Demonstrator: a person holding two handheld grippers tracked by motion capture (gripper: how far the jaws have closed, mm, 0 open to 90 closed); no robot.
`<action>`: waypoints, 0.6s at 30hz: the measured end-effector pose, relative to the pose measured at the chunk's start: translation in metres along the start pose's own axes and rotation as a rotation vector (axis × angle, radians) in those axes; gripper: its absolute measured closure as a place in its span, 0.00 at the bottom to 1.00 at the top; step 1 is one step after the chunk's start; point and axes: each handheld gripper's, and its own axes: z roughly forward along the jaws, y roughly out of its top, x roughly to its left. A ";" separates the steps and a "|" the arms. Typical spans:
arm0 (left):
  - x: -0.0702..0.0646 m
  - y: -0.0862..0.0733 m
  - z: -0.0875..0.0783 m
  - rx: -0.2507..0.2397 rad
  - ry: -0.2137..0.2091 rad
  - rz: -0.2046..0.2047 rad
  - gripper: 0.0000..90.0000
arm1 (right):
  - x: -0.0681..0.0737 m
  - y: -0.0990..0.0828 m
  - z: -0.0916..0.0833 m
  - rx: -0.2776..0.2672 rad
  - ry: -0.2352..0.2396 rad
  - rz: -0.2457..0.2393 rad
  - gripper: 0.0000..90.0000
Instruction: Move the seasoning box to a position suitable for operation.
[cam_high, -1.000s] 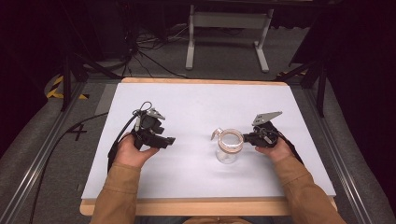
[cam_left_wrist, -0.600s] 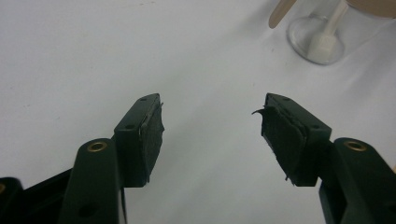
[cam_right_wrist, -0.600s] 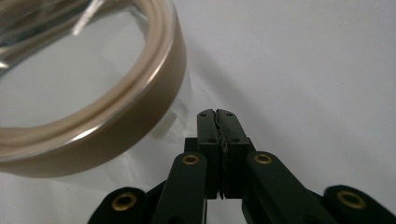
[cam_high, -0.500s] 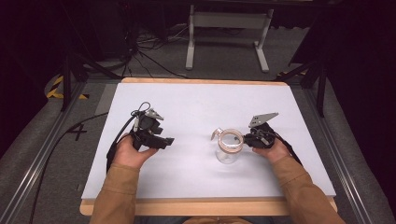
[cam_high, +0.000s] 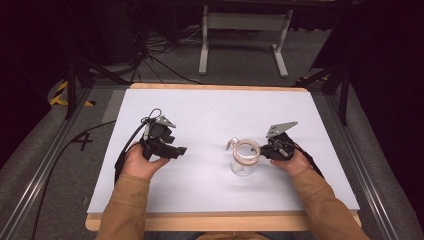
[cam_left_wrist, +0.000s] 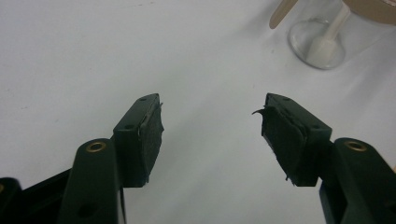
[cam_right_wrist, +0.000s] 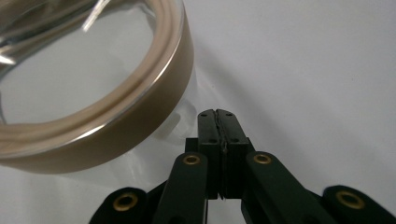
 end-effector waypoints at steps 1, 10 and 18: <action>0.000 0.001 0.001 0.000 -0.001 -0.002 0.43 | 0.001 0.000 0.000 0.002 0.000 0.004 1.00; -0.001 0.011 0.007 0.026 -0.030 -0.005 0.48 | 0.017 -0.004 -0.001 0.039 -0.009 -0.013 1.00; -0.003 0.017 0.010 0.029 -0.041 0.012 0.48 | 0.030 -0.006 -0.001 0.084 0.004 -0.031 1.00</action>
